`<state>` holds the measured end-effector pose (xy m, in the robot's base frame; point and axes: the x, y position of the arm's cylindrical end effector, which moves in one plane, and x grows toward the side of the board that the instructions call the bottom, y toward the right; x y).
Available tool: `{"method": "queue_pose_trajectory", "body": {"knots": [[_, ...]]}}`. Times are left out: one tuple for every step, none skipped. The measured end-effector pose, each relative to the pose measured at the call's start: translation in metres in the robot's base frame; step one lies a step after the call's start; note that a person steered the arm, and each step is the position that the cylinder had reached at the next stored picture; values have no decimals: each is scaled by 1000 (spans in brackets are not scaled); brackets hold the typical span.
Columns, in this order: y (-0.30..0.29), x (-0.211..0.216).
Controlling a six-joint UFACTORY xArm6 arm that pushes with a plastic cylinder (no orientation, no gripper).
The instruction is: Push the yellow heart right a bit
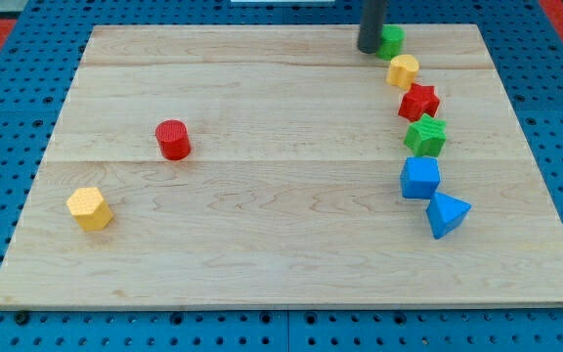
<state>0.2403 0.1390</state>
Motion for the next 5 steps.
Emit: {"method": "queue_pose_trajectory", "body": {"knots": [[37, 0], [2, 1], [-52, 12], [-51, 38], [-34, 58]]}}
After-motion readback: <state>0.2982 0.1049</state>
